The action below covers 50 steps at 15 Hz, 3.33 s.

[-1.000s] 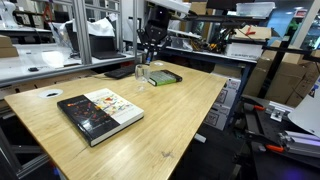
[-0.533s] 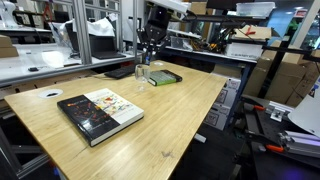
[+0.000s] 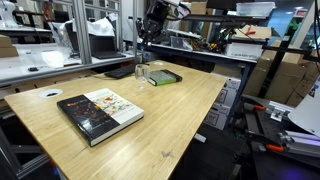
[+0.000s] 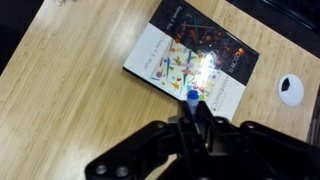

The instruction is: Put the pen in the glass

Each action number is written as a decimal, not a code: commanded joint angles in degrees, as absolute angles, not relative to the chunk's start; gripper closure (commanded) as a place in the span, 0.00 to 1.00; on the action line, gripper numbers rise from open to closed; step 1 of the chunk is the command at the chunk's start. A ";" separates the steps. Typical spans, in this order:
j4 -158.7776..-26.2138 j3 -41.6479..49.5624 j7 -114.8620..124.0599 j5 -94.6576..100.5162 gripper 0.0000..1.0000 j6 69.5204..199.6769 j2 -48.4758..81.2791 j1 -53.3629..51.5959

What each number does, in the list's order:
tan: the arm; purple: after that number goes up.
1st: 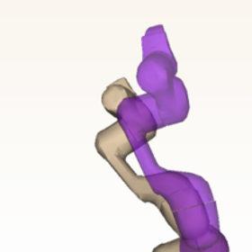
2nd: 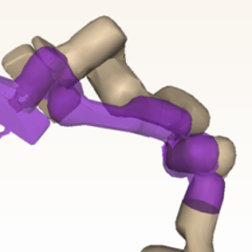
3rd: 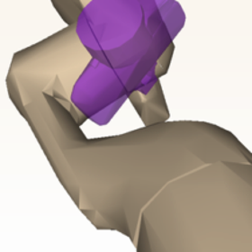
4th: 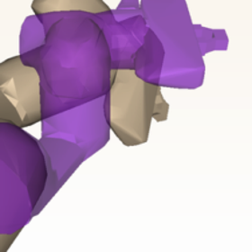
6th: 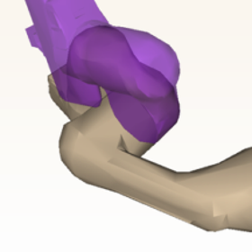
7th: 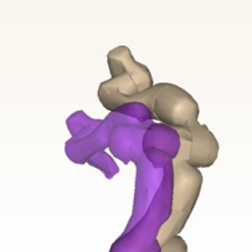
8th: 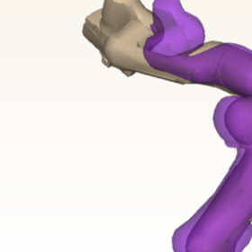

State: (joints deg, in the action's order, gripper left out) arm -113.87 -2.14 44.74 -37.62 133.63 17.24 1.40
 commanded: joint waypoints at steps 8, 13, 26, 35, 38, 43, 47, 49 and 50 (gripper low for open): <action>-103.09 1.19 37.93 -53.50 0.97 123.23 27.11 6.18; -101.08 2.10 36.88 -57.87 0.97 124.03 30.12 6.79; -97.24 2.87 36.03 -64.11 0.97 125.13 35.57 7.61; -97.57 3.04 35.52 -64.91 0.97 123.48 34.63 7.45; -99.25 3.22 36.51 -64.40 0.97 124.04 32.41 6.55; -101.07 3.85 37.75 -64.41 0.97 125.35 29.60 6.02; -102.40 4.83 37.80 -64.73 0.97 125.22 29.90 6.70; -102.61 5.10 37.84 -64.80 0.97 124.75 30.62 6.96; -102.63 5.20 38.08 -64.70 0.97 124.77 30.97 6.86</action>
State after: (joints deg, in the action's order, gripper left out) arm -102.09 5.07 37.50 -63.59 125.33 31.17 6.74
